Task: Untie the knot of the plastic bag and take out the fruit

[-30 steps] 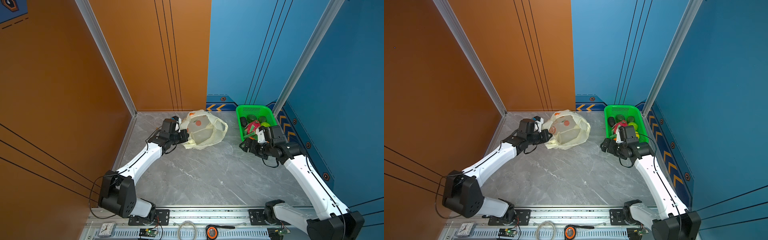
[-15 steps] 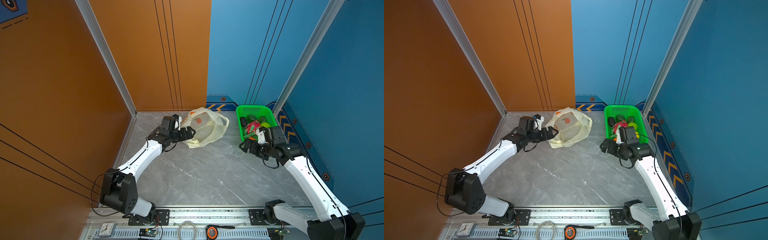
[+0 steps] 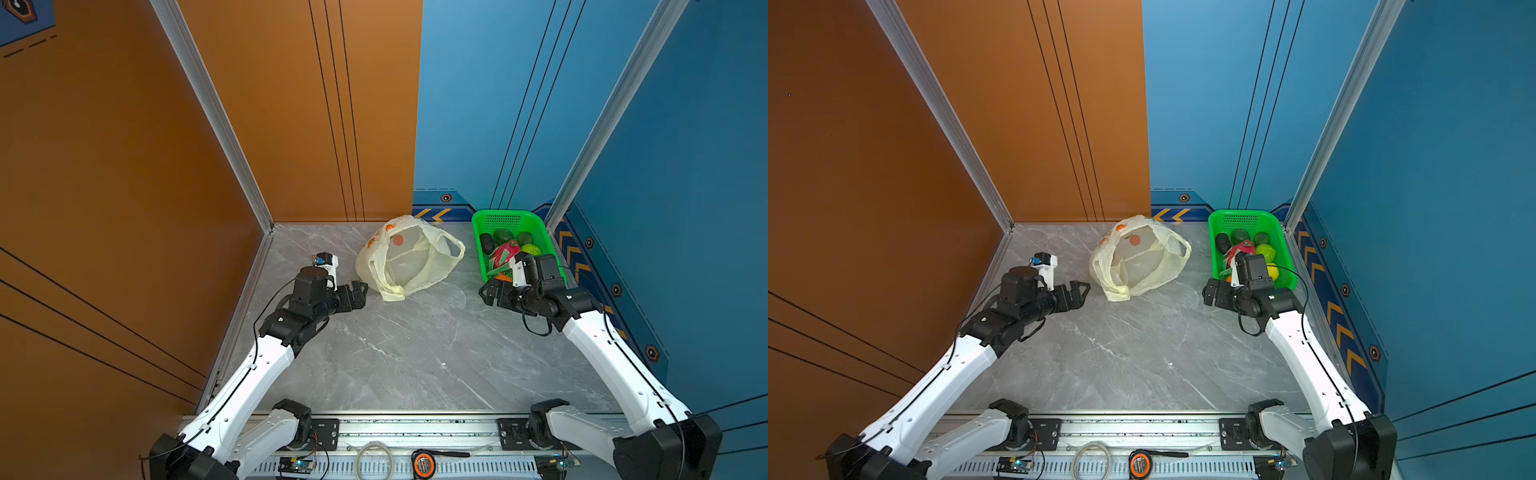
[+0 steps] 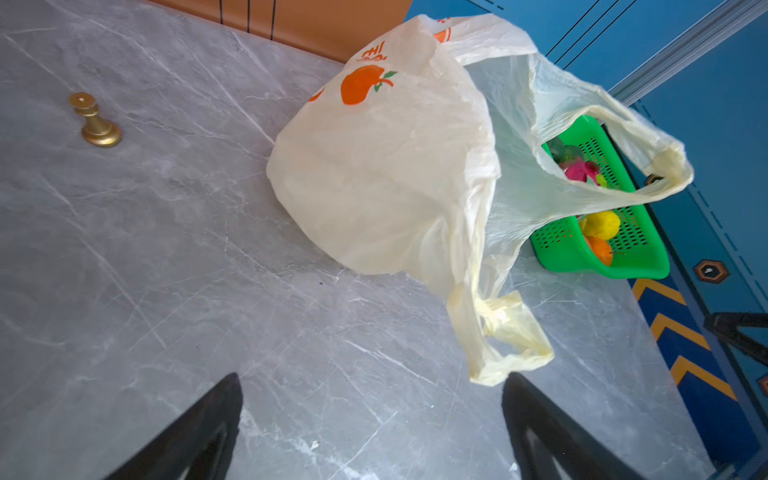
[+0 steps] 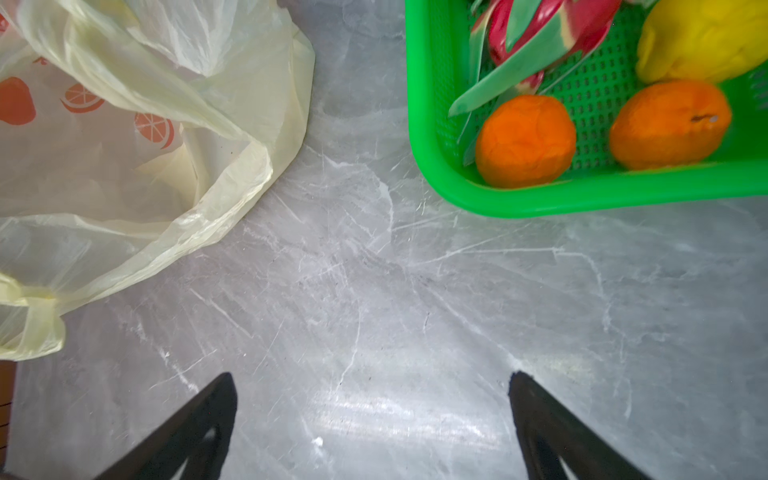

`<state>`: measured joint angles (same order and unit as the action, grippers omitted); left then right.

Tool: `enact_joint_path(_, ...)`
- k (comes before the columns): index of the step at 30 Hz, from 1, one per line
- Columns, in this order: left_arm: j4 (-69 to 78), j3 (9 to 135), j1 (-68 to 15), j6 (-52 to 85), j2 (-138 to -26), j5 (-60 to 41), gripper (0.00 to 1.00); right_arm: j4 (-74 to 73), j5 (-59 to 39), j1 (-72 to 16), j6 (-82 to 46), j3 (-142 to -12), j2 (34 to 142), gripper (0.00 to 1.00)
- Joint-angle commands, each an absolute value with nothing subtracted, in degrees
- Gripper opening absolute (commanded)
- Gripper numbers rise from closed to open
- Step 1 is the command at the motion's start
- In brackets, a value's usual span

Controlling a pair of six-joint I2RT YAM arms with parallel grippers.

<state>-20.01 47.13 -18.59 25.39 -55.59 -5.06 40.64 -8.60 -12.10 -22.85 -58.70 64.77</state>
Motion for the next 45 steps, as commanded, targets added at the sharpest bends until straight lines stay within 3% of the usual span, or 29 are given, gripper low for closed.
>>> enact_joint_path(1,-21.55,43.33,-16.64,19.36,-51.59,-0.20,0.98,33.32,-3.70,-11.75,-17.47,-56.17,64.86,1.00)
enact_joint_path(12,-3.82,32.07,-5.68,8.03,-49.85,0.31,0.98,10.28,-3.07,-3.50,-7.49,-45.15,67.21,1.00)
enact_joint_path(28,29.14,20.14,0.50,-0.18,-64.82,2.07,0.98,-28.96,-2.99,0.87,-3.11,-28.33,78.76,1.00)
enact_joint_path(39,47.60,18.74,2.67,2.68,-78.39,0.24,0.98,-44.26,-5.28,1.96,-3.91,-24.93,86.44,1.00)
enact_joint_path(45,56.27,17.66,3.12,2.95,-84.69,0.26,0.98,-48.95,-0.20,0.47,-3.38,-22.44,87.40,1.00)
